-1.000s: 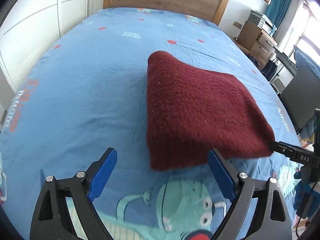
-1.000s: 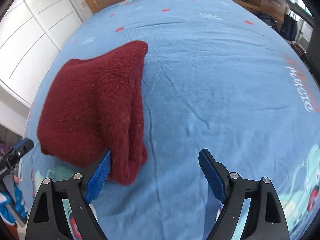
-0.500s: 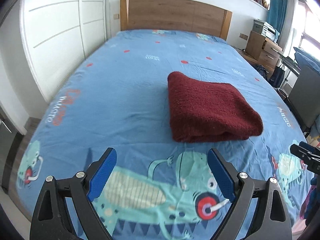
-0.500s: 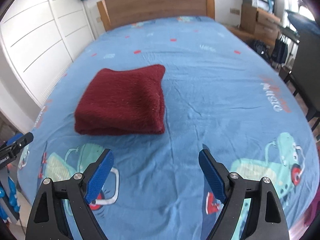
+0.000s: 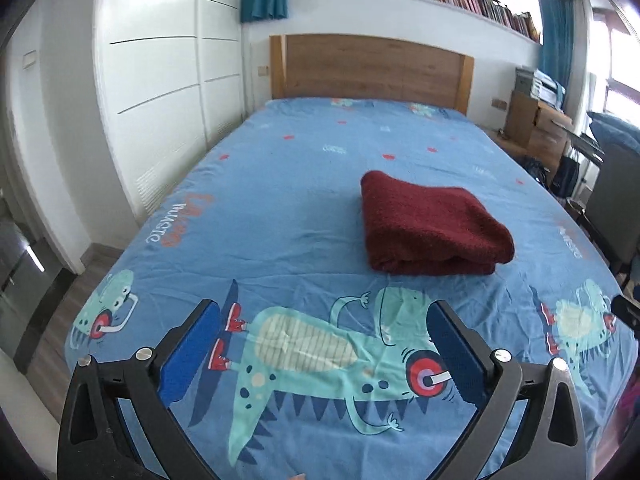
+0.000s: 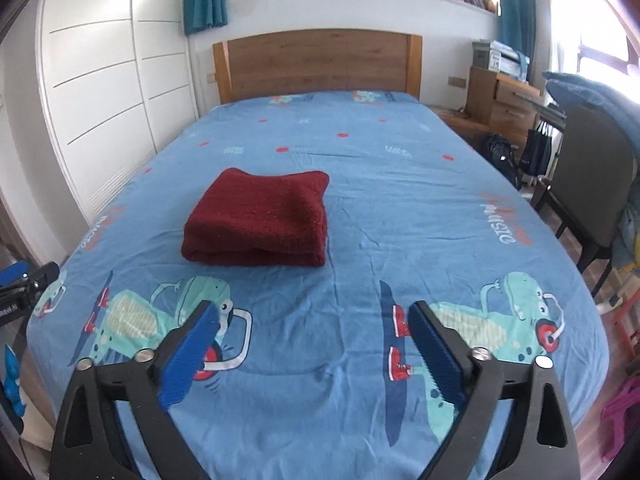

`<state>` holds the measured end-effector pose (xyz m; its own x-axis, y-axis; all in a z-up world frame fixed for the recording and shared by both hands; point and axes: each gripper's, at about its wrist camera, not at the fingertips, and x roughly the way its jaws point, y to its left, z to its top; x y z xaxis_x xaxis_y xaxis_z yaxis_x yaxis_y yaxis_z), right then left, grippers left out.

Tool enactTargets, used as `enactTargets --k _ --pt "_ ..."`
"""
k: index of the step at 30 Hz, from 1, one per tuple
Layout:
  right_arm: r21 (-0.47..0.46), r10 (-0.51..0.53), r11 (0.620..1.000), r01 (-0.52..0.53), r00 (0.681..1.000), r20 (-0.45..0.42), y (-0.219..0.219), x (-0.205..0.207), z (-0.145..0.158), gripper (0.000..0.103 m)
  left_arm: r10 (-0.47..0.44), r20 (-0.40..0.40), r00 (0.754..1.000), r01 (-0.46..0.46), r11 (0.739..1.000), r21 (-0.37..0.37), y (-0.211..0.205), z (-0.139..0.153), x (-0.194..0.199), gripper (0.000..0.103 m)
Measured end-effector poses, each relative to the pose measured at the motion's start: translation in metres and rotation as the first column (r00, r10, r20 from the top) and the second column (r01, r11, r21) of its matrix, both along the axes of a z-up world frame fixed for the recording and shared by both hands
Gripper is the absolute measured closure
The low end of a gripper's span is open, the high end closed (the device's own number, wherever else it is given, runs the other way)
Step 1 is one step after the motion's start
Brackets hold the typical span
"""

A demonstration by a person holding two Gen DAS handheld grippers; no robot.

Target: Fold small clothes

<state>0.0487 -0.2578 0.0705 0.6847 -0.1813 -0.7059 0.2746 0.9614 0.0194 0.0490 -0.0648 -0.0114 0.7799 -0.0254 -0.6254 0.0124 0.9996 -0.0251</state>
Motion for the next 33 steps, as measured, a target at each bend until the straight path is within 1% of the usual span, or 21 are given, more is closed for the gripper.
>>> enactTargets --k 4,6,8,16,33 --pt "-0.020 0.015 1.000 -0.014 1.000 0.020 0.011 -0.014 0.004 0.001 0.008 0.025 1.000 -0.008 1.000 0.008 -0.003 -0.002 -0.012 0.001" --pt "-0.030 0.018 0.999 -0.017 0.999 0.031 0.015 -0.020 0.006 0.001 0.027 0.040 0.999 -0.029 0.999 0.037 -0.006 -0.002 -0.018 0.001" --pt "-0.039 0.017 0.999 -0.015 0.999 0.039 0.017 -0.025 0.008 0.001 0.030 0.050 0.998 -0.032 0.998 0.047 -0.008 -0.003 -0.023 0.001" --pt "-0.061 0.002 0.998 0.001 0.998 0.062 0.018 -0.037 0.016 0.001 0.043 0.050 0.998 -0.045 0.998 0.038 -0.013 -0.011 -0.030 0.001" --pt "-0.078 -0.001 0.997 0.007 0.997 0.081 0.023 -0.046 0.022 0.001 0.031 0.058 0.998 -0.034 0.998 0.057 -0.018 -0.017 -0.043 0.001"
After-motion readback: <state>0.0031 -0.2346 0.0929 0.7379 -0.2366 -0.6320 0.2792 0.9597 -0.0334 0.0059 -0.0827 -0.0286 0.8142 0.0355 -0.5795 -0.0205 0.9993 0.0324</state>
